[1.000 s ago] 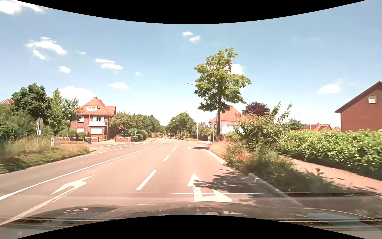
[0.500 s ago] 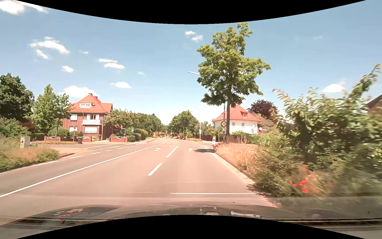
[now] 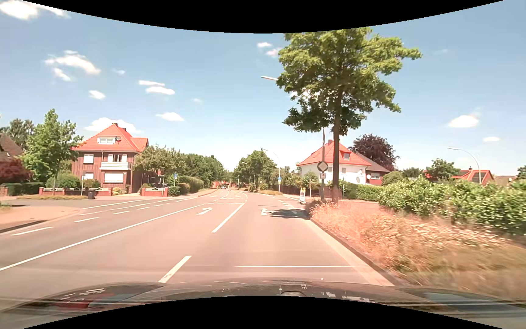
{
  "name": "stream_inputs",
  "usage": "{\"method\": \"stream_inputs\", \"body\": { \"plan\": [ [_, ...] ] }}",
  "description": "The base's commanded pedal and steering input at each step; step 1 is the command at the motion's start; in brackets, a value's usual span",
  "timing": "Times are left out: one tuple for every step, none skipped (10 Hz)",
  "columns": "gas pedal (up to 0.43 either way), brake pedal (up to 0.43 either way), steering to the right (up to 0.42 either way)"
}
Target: Follow the waypoints while adhering to traffic rules and regulations
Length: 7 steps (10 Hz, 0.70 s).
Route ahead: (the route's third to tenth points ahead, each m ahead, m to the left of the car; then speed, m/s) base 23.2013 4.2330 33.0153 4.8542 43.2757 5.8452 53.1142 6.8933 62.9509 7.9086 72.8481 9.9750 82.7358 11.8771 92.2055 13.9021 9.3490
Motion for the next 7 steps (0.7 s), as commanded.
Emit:
{"method": "stream_inputs", "body": {
  "plan": [
    [0.248,0.0,-0.011],
    [0.248,0.0,-0.011],
    [0.248,0.0,-0.011],
    [0.248,0.0,-0.011],
    [0.24,0.0,-0.011],
    [0.24,0.0,-0.011],
    [0.24,0.0,-0.011]
  ]
}}
